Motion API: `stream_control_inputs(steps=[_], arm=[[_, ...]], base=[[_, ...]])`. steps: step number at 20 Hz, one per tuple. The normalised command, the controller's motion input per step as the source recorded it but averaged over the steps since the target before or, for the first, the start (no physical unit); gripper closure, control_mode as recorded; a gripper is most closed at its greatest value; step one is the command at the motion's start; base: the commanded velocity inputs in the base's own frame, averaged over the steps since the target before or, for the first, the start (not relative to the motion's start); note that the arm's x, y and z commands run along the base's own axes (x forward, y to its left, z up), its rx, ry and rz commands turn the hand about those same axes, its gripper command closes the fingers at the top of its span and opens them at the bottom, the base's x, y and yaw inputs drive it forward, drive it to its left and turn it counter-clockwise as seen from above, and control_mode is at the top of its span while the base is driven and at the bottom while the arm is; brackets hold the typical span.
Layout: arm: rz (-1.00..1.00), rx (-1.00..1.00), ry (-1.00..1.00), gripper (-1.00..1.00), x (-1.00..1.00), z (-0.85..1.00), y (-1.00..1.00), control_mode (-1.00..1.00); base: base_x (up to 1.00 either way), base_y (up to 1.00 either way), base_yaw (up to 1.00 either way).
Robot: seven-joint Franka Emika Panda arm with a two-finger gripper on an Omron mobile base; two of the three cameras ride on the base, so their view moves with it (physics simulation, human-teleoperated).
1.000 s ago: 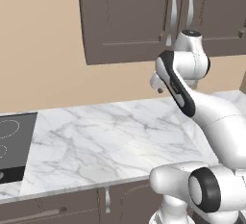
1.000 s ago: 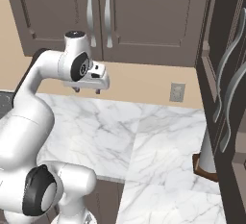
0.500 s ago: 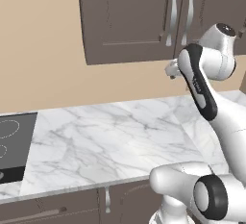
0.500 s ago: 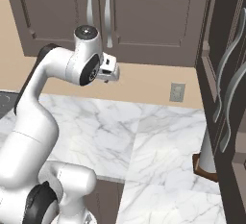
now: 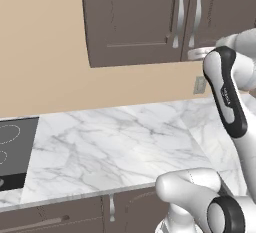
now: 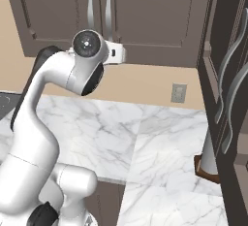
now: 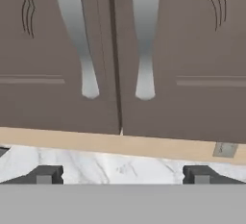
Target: Move the mayonnaise and mustard from the cabinet to the dining counter.
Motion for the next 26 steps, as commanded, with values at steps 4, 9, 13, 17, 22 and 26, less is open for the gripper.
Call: stream_control_inputs(steps=[4, 9, 13, 17, 22, 26], arm=[[0.00, 0.00, -0.34, -1.00, 0.00, 0.49, -0.07, -1.00], [0.00, 0.01, -0.23, -1.00, 0.07, 0.43, -0.14, -1.00], [0.00, 0.02, -0.06, -1.00, 0.21, 0.24, -0.03, -1.00], [0.00, 0.00, -0.01, -1.00, 0.24, 0.16, 0.00, -1.00], [0.00, 0.01, 0.00, -1.00, 0.36, 0.20, -0.03, -1.00], [0.00, 0.00, 0.00, -1.00, 0.30, 0.20, -0.02, -1.00]], base=[[0.00, 0.00, 0.00], [0.00, 0.00, 0.00], [0.00, 0.00, 0.00], [0.00, 0.00, 0.00], [0.00, 0.00, 0.00], [0.00, 0.00, 0.00]])
